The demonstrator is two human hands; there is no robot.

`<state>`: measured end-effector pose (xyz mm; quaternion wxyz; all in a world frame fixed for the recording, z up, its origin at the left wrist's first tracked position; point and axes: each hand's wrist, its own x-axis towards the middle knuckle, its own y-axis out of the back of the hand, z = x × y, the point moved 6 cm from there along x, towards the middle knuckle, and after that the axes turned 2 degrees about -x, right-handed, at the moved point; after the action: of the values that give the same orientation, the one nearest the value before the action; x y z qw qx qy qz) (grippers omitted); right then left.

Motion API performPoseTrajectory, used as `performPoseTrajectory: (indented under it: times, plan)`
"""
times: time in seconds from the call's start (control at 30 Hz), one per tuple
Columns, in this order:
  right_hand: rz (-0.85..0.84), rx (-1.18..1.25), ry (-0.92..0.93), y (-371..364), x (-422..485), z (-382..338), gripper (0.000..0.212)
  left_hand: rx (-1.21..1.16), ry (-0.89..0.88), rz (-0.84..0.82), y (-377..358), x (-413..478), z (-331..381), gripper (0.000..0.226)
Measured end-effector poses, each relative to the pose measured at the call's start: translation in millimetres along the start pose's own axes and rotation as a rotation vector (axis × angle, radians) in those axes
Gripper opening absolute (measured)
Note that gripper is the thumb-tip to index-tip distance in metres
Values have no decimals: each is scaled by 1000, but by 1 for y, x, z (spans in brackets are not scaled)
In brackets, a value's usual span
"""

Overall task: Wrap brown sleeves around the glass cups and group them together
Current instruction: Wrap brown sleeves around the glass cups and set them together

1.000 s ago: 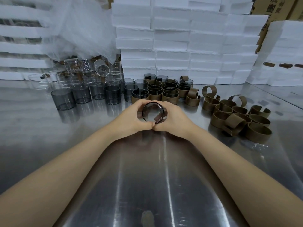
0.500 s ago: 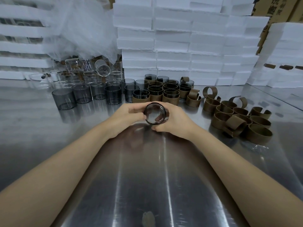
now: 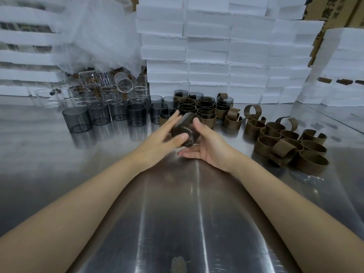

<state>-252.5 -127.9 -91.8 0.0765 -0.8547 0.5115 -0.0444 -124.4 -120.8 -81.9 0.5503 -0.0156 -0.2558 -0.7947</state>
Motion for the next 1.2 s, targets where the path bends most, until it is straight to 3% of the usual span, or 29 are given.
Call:
performPoseTrajectory:
  times: [0.13,0.27,0.7,0.97,1.03,1.13,1.2]
  plan:
    - [-107,134,-173,-10,-4,4,62,59,-89,53,-5,0,9,92]
    - [-100,151,-215,-12,-6,6,60,106,-159,128,-4,-1,14,76]
    - [-48,192,-274,-11,-1,13,58,95,-119,170,-1,1,13,26]
    - [-28,167,-341,-11,-3,17,56,10,-47,221,6,1,8,56]
    - [-22,192,-344,-11,-2,18,57,-9,-10,189,4,1,5,50]
    - [-35,236,-344,-11,-2,17,57,98,7,144,-1,2,5,21]
    - [-41,254,-346,-12,-3,16,57,137,-15,159,-2,2,5,44]
